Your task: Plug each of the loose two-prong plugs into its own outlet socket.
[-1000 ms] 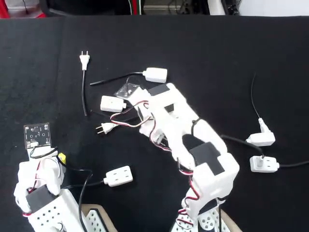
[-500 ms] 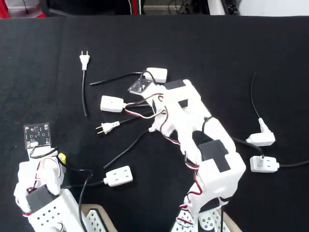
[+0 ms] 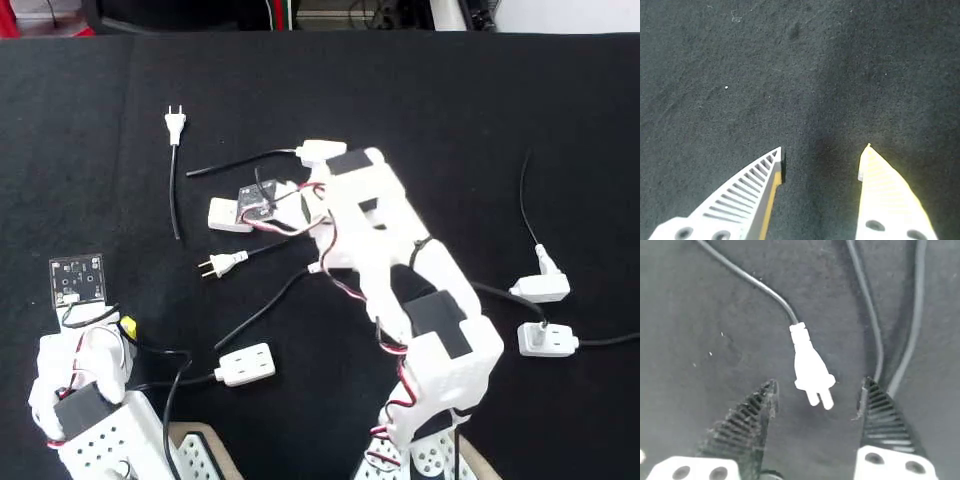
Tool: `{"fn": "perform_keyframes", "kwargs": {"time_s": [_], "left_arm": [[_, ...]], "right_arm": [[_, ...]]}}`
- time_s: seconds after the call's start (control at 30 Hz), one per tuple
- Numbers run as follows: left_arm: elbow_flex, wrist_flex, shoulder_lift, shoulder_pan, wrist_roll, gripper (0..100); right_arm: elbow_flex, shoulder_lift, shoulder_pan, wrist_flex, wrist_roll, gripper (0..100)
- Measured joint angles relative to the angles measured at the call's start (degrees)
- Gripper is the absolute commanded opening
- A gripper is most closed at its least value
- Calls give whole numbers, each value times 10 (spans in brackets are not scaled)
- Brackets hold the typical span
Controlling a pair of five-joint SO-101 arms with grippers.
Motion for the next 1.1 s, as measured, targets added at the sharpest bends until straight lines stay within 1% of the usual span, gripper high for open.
{"fn": "perform_keyframes", "kwargs": {"time_s": [0.13,0.33,0.47,0.5,0.63,0.7,0.9,1.1], "left_arm": [[0,0,0,0,0,245],[0,0,0,0,0,245],[0,0,0,0,0,245],[0,0,0,0,0,245],[0,0,0,0,0,245],[0,0,0,0,0,245],[0,0,0,0,0,245],[0,0,0,0,0,245]], "right_arm": [[-14,0,-4,1,57,250],[-14,31,6,-6,113,250],[-23,76,9,-18,120,247],[-31,83,9,-21,120,231],[-62,100,12,-22,120,97],[-72,104,12,-22,120,54],[-77,104,14,-20,120,64],[-77,104,14,12,120,67]]}}
